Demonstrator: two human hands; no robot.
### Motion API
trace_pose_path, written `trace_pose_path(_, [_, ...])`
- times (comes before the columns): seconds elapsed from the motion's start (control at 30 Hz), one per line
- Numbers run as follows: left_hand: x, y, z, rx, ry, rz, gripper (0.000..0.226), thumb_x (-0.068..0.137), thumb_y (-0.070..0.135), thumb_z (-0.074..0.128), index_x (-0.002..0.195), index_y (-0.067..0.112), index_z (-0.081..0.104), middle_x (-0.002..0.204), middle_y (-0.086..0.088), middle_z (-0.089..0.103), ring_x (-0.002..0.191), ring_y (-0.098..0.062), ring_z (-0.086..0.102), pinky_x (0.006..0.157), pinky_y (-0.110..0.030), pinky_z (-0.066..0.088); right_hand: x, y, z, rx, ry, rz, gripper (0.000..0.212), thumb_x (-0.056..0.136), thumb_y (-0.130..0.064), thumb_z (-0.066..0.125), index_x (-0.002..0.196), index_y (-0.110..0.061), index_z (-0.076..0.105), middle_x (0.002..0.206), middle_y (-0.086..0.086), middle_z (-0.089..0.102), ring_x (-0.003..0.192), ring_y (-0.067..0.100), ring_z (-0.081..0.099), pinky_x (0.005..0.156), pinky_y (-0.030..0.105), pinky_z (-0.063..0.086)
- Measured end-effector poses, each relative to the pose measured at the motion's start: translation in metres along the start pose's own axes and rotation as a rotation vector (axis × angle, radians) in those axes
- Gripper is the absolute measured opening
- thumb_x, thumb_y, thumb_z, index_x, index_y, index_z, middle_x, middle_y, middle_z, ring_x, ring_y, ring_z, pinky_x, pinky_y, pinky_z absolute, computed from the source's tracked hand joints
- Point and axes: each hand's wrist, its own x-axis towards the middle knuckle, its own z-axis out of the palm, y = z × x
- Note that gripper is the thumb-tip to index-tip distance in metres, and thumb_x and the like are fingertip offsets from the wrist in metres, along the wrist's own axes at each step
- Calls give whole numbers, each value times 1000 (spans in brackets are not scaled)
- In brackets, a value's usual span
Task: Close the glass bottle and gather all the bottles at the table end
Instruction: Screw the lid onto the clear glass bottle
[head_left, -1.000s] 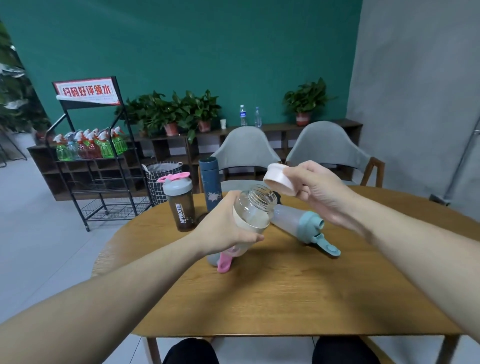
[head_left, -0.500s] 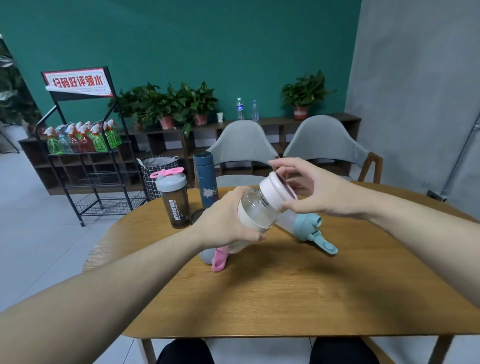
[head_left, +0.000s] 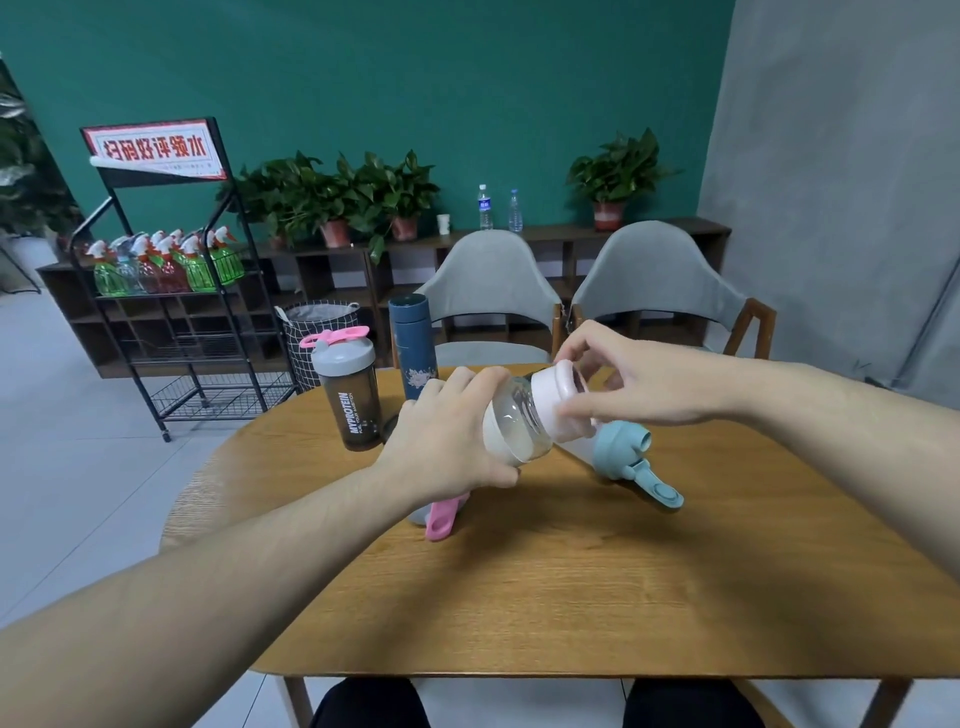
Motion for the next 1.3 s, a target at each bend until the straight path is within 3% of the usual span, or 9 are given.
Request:
trace_pose_path(0.1, [0,4,1,33,49,19,99,60,52,80,144,33,33,130,5,48,115,-23,45,92,-45,45,5,-1,5,158,32,93,57,91,-71,40,97,-15,48,68,4,72,66,25,74,66,33,60])
trace_pose_path(0.27, [3,11,0,38,25,44,98,61,51,81,144,33,32,132,5,47,117,-23,44,93,-45,45,11,-7,10,234,19,392,88,92,-77,12,107,-5,61,79,22,72,61,35,71,65,40,62])
trace_pose_path(0.4, [5,11,-3,-13,-29,40,99,61,49,82,145,33,31,130,4,48,117,-24,45,92,-43,45,-1,4,5,148,104,9,58,88,-72,44,139,-47,36,137,-6,55,102,8,65,92,34,54])
trace_pose_path(0.57, [7,7,-4,-56,-30,37,99,58,49,82,143,32,34,115,8,44,112,-24,47,93,-47,47,-12,19,3,-196,121,-314,52,90,-46,68,137,-42,46,126,-23,53,110,0,55,88,13,45])
trace_pose_path(0.7, [7,14,-3,52,11,42,97,61,51,79,144,34,32,127,4,48,117,-26,45,94,-45,43,-6,10,16,-22,186,-98,25,99,-52,43,118,-36,46,88,-4,70,71,13,66,64,30,52])
trace_pose_path(0.8, [7,16,-3,121,11,62,98,62,52,78,146,34,31,133,3,47,121,-26,44,96,-47,42,1,-1,19,204,96,203,51,97,-67,23,100,-24,51,68,8,72,50,24,61,53,37,50])
trace_pose_path(0.9, [6,14,-2,143,-7,74,100,62,52,78,147,34,29,136,4,46,122,-26,44,95,-46,43,2,-1,18,307,12,368,85,89,-80,12,113,-12,57,91,15,76,62,28,70,66,38,57])
trace_pose_path(1.07, [12,7,-5,79,-54,35,101,61,51,80,147,33,29,133,2,47,121,-28,45,97,-49,44,-12,18,11,-20,139,-218,69,90,-60,59,145,-63,17,140,-31,36,122,-8,47,103,20,43])
trace_pose_path(1.3, [11,9,-5,120,-25,90,100,62,52,79,147,33,30,134,3,46,120,-26,44,96,-46,43,-11,25,24,-200,254,-257,40,91,-46,59,126,-42,39,106,-17,52,85,11,59,66,17,46])
